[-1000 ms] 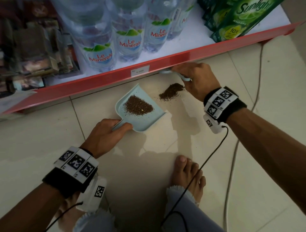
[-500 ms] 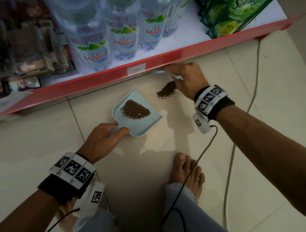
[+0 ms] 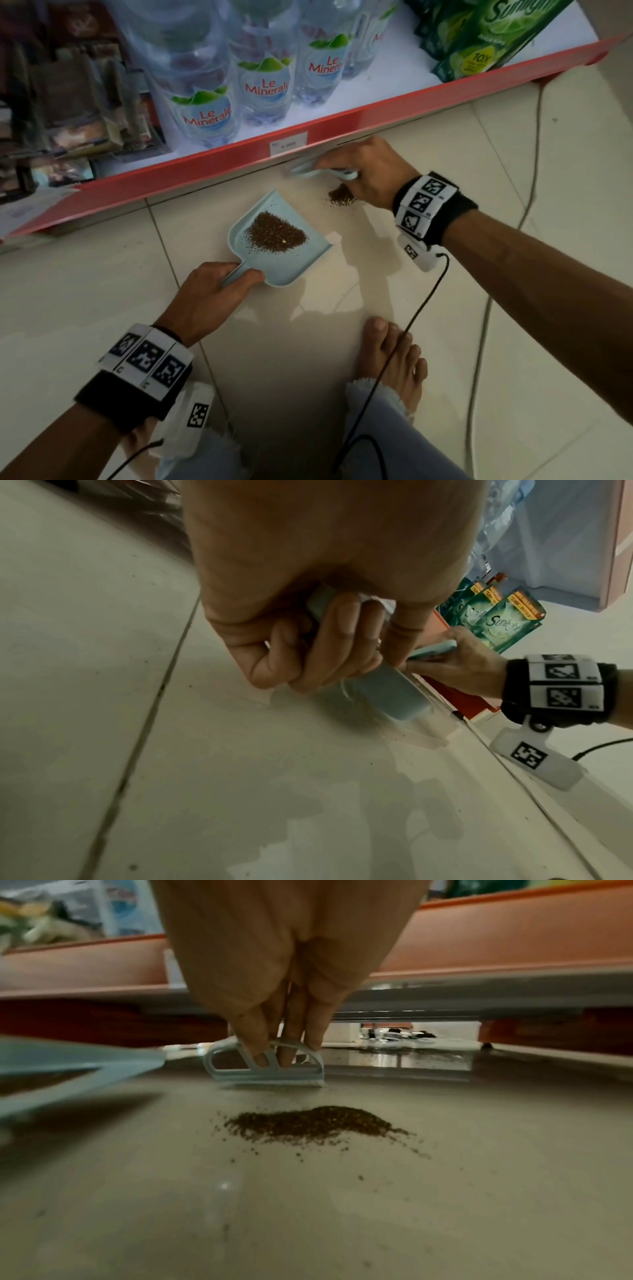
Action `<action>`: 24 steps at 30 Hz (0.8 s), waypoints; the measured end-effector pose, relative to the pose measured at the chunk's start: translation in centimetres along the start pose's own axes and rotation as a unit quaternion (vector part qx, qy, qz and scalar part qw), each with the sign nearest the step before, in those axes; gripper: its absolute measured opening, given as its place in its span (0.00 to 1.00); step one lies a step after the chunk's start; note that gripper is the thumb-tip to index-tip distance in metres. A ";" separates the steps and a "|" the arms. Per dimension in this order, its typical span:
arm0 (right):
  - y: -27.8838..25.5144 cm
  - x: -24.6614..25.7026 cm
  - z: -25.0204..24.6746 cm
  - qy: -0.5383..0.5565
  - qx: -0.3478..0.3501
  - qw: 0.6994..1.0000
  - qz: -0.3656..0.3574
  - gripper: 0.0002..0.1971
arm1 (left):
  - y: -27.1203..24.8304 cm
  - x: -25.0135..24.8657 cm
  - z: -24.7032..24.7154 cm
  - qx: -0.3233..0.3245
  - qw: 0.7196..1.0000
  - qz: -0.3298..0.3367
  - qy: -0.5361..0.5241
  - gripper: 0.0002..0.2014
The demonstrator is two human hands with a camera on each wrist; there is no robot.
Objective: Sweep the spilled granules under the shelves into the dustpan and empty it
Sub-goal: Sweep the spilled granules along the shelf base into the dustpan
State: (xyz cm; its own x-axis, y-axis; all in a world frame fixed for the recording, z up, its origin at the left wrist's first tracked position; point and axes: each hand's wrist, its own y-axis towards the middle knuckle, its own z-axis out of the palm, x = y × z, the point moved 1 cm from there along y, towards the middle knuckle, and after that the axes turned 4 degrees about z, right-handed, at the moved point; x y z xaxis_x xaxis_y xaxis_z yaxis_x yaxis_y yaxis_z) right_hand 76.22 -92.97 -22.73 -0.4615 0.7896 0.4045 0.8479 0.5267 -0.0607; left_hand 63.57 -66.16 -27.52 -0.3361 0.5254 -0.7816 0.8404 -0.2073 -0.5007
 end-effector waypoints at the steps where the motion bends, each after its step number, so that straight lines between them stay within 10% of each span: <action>1: -0.1 0.2 0.1 -0.005 0.028 1.000 -0.002 0.18 | 0.0 0.0 -0.2 -0.002 1.000 0.000 -0.001 0.21; 10: -3.0 -3.8 -2.3 -0.099 -0.101 0.989 0.052 0.19 | 0.2 0.6 -0.2 -0.010 1.000 -0.005 -0.021 0.21; 14: -2.0 -3.5 -0.9 -0.096 -0.055 0.987 0.113 0.26 | 0.6 0.2 0.0 0.000 1.000 0.007 -0.002 0.21; 21: -3.2 -3.1 -2.7 -0.063 -0.037 0.997 0.016 0.18 | 1.0 0.4 -0.5 -0.006 1.000 0.010 -0.013 0.21; 24: -1.9 -4.8 -2.7 -0.138 -0.058 0.981 0.123 0.20 | 1.2 0.1 -0.1 -0.001 1.000 0.011 0.001 0.20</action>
State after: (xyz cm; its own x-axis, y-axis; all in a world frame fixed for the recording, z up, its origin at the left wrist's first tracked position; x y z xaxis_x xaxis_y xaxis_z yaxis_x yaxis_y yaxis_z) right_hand 77.58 -98.61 -22.08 -0.2796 0.9517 0.1265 0.9588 0.2836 -0.0148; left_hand 64.55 -66.26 -28.15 -0.3170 0.5234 -0.7909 0.8478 -0.2174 -0.4837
